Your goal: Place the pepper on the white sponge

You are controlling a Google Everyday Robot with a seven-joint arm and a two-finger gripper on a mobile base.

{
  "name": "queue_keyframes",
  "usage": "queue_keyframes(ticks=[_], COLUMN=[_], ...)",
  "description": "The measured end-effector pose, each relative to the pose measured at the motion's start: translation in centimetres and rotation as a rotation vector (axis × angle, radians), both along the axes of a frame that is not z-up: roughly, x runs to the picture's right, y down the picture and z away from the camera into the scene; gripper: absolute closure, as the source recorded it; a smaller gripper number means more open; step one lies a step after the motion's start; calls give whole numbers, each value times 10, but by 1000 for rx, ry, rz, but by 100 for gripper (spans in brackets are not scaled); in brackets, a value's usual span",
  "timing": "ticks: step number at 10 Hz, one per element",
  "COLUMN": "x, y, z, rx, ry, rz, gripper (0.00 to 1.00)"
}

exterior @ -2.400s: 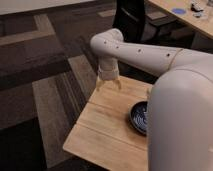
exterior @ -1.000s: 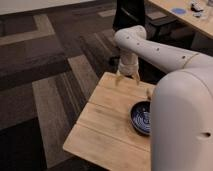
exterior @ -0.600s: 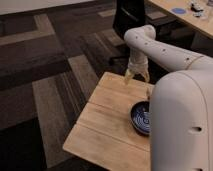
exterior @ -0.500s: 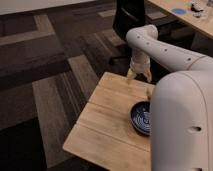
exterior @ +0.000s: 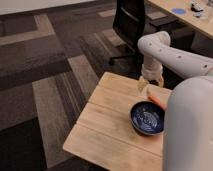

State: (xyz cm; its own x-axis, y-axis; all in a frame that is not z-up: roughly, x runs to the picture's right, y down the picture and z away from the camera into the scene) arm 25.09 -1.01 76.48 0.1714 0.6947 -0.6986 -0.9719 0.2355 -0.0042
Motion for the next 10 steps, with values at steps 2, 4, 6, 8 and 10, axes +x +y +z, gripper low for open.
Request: queue_keyframes(ticks=[2, 4, 6, 8, 10], x=[1, 15, 52, 74, 78], y=[0, 3, 9, 20, 23], z=[0, 8, 33, 50, 70], rx=[-1, -7, -5, -18, 2], ry=[2, 15, 33, 24, -25], rz=[0, -27, -47, -78, -65], gripper=[35, 35, 35, 35, 35])
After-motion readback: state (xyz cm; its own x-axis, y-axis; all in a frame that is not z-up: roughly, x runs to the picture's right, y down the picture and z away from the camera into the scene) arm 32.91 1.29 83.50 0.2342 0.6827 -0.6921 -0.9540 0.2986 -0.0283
